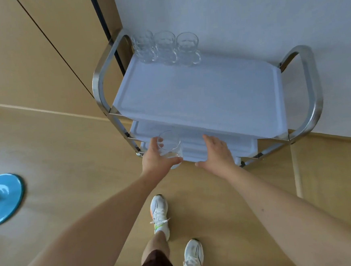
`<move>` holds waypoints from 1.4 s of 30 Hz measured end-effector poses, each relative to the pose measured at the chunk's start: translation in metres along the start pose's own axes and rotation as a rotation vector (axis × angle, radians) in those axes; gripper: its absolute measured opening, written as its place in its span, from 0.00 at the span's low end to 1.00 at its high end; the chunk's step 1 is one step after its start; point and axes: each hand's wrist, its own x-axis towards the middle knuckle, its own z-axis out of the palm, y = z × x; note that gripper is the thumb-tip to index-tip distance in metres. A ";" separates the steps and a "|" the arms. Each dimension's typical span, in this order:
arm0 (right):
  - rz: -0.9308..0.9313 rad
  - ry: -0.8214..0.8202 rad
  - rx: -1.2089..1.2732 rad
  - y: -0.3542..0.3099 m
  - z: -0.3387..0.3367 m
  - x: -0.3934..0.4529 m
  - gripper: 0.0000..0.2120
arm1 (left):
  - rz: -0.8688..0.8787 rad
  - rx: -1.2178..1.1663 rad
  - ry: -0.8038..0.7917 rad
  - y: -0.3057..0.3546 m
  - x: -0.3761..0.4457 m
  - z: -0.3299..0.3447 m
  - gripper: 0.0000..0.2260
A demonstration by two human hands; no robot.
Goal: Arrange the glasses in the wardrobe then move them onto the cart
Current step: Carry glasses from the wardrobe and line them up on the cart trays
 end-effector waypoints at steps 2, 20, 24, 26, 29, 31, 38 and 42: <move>-0.005 -0.025 0.003 0.002 0.015 0.003 0.48 | -0.033 -0.025 0.008 -0.014 0.002 0.003 0.32; -0.013 0.043 0.056 0.024 0.147 0.156 0.40 | 0.071 0.014 0.108 -0.137 0.164 0.044 0.34; -0.048 0.112 0.037 0.029 0.166 0.197 0.38 | 0.135 0.013 0.140 -0.154 0.204 0.055 0.34; -0.062 0.153 0.047 0.032 0.174 0.217 0.35 | 0.169 0.004 0.152 -0.161 0.222 0.057 0.34; -0.102 0.230 0.046 0.036 0.185 0.248 0.33 | 0.221 0.002 0.197 -0.168 0.250 0.060 0.34; -0.120 0.276 0.008 0.040 0.192 0.268 0.33 | 0.259 -0.012 0.215 -0.173 0.268 0.064 0.35; -0.165 0.406 -0.063 0.054 0.219 0.316 0.32 | 0.379 -0.089 0.241 -0.181 0.316 0.079 0.34; -0.198 0.468 -0.050 0.054 0.224 0.337 0.31 | 0.440 -0.121 0.251 -0.179 0.336 0.086 0.35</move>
